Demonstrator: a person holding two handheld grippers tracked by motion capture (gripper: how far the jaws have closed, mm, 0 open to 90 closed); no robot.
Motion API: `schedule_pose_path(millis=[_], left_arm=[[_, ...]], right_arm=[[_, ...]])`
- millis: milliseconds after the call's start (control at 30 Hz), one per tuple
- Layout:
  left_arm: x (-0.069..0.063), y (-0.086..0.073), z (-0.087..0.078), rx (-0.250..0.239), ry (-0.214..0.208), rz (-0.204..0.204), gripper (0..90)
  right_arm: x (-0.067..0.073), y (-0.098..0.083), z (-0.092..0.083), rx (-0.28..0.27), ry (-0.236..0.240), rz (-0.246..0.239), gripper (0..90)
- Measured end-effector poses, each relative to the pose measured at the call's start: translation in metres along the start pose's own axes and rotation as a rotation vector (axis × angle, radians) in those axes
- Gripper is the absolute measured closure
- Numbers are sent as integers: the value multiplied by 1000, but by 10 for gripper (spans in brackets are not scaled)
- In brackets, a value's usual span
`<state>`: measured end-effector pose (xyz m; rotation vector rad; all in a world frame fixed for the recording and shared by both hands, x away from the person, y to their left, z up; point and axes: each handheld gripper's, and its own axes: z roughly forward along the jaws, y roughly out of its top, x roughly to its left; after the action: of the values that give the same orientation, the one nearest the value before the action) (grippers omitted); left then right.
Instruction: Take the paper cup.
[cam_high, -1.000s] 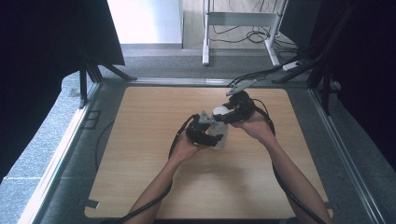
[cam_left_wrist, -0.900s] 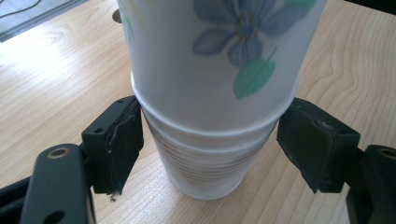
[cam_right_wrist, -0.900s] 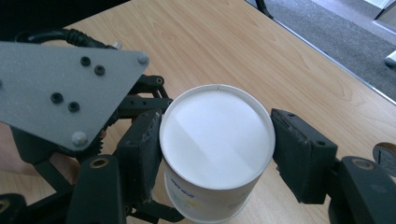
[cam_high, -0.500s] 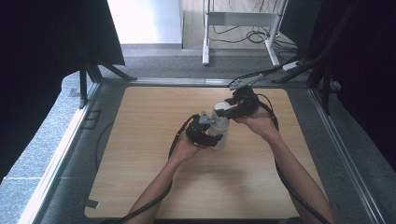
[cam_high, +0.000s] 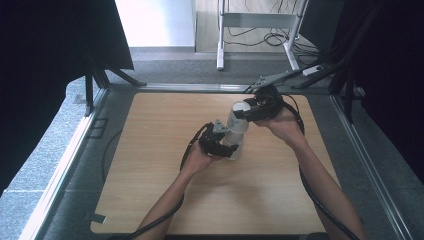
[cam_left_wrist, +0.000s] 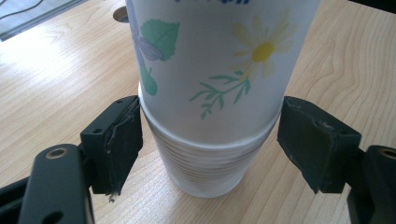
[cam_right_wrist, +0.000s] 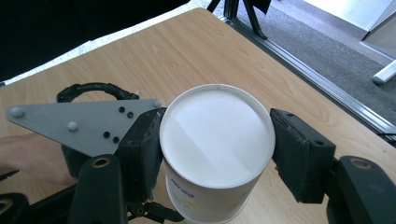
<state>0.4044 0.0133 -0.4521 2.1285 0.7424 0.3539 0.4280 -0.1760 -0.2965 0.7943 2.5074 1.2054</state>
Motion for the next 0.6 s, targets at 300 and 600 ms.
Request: schedule_pose_path(millis=[300, 600], left_arm=[[0, -1, 0, 11, 1, 10, 221], [-1, -1, 0, 12, 6, 11, 213]], right_arm=[[3, 8, -16, -19, -7, -9, 377], [13, 8, -33, -28, 1, -32, 377]])
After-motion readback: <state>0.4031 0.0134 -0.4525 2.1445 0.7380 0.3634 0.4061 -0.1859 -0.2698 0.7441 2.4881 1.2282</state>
